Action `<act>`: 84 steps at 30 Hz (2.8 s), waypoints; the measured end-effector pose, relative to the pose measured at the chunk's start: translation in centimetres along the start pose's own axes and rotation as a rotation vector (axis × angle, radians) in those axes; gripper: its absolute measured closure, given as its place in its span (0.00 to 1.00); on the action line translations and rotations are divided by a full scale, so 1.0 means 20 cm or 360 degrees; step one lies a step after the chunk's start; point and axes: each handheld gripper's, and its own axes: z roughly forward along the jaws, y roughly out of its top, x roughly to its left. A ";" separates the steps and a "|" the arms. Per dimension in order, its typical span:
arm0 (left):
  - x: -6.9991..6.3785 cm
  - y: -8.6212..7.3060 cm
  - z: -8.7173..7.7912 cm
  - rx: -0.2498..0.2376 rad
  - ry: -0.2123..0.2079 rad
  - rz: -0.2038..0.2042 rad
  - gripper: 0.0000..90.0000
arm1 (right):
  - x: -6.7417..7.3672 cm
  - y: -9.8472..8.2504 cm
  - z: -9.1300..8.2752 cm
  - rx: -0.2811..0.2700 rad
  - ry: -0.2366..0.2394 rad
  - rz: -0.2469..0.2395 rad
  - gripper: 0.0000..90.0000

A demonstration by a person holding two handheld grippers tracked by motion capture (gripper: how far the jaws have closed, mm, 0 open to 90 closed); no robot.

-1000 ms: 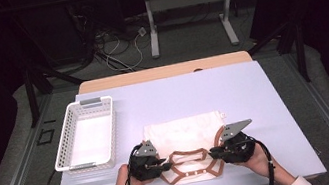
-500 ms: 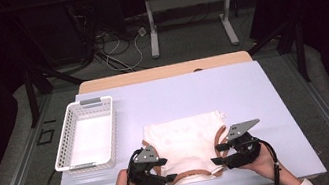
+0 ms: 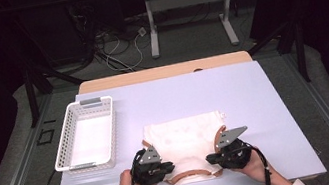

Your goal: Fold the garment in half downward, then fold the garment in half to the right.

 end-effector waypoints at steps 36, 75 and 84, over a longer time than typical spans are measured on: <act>0.08 -0.06 -0.13 -0.0070 0.0308 -0.0168 0.17 | -0.14 -0.01 -0.11 -0.0098 -0.0210 0.0091 0.33; 0.12 -0.10 -0.17 -0.0093 0.0406 -0.0251 0.00 | -0.29 0.07 -0.04 -0.0160 -0.0269 0.0133 0.03; 0.13 -0.10 -0.16 -0.0039 0.0444 -0.0294 0.02 | -0.30 0.05 -0.02 -0.0162 -0.0248 0.0152 0.03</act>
